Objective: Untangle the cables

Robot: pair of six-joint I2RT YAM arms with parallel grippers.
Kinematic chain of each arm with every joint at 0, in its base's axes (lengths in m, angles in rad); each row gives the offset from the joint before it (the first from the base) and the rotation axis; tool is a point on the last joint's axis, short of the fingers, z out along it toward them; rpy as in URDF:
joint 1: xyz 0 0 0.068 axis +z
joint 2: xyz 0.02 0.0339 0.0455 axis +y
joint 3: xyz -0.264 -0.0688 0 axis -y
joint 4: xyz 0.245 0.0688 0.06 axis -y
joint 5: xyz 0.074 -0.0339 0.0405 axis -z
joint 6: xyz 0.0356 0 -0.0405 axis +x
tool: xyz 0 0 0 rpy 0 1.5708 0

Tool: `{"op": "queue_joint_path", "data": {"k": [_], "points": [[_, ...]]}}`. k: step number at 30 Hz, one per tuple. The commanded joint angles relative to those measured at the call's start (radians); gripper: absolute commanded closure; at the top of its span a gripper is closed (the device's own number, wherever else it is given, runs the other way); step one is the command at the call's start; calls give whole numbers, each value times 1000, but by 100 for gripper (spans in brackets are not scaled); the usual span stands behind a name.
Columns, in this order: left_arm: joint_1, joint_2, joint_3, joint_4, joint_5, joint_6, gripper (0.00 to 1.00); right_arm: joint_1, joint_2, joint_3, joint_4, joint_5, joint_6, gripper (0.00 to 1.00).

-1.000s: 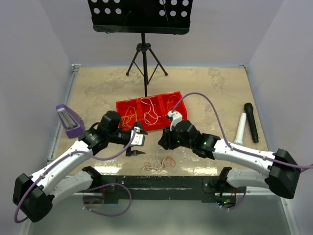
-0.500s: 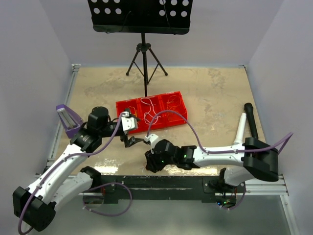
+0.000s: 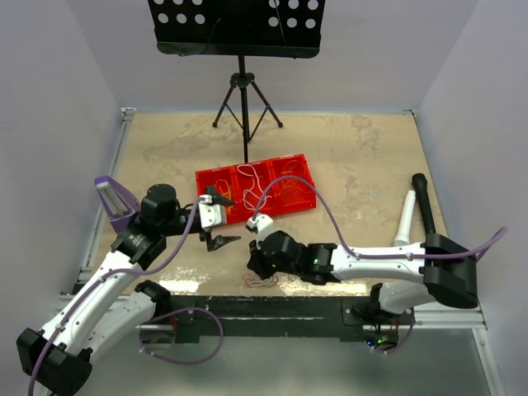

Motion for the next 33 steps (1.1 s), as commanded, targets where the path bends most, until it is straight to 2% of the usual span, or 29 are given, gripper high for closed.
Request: {"op": "queue_joint_path", "data": {"k": [1, 2, 5, 6, 10, 18, 23, 28, 33], "points": [[-1, 2, -9, 0, 51, 23, 8, -4, -88, 42, -36, 165, 40, 100], [-1, 2, -6, 0, 56, 24, 8, -5, -82, 54, -78, 182, 62, 100], [-1, -5, -3, 0, 65, 26, 8, -5, -41, 77, -194, 216, 122, 71], [-1, -6, -3, 2, 66, 27, 8, -5, -36, 73, -209, 233, 143, 66], [-1, -11, 0, 9, 66, 26, 8, -5, -42, 51, -235, 213, 200, 62], [-1, -17, 11, 25, 77, 14, 9, -5, 111, 87, -234, 191, 189, 65], [-1, -25, 28, 28, 77, 3, 9, -5, 166, 99, -218, 211, 182, 70], [-1, -29, 19, 40, 85, -19, 9, -5, 143, 126, -199, 242, 162, 92], [-1, -28, -13, 78, 115, -55, 9, -5, 22, 186, -186, 299, 113, 94]]}}
